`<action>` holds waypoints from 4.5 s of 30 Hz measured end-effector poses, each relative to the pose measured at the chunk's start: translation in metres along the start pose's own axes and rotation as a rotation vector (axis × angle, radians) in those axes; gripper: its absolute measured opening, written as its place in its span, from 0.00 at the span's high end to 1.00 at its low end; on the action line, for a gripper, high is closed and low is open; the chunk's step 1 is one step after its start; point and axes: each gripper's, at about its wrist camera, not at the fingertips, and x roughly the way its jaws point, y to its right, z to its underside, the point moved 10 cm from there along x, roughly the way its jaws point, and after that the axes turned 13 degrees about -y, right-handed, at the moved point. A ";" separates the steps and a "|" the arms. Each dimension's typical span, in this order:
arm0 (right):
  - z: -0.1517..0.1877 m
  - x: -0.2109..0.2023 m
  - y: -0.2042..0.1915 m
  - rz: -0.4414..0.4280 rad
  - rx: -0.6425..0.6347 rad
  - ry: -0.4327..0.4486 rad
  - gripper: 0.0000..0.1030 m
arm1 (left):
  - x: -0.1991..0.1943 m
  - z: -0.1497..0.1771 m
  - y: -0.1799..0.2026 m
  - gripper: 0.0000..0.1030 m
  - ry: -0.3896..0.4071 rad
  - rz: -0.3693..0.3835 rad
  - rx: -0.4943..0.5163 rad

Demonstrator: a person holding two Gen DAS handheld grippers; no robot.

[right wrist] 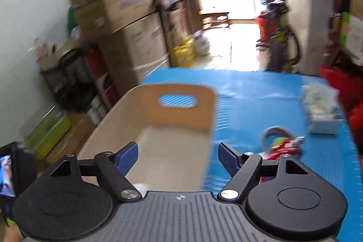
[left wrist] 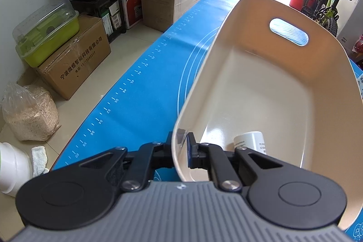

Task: Organize rigid objects
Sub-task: 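Move the right tool back and grasp the black TV remote, then lift the remote with the right tool and lower it into the basket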

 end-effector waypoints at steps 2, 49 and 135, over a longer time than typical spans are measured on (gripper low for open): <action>0.010 -0.003 0.029 0.066 0.008 0.008 0.21 | 0.000 0.000 0.000 0.89 -0.002 0.003 -0.004; 0.109 0.096 0.126 0.113 0.170 -0.283 0.68 | -0.002 -0.001 -0.003 0.88 -0.004 0.009 -0.014; 0.007 0.078 -0.103 -0.158 -0.178 -0.181 0.71 | -0.002 -0.002 -0.001 0.89 -0.011 0.015 -0.017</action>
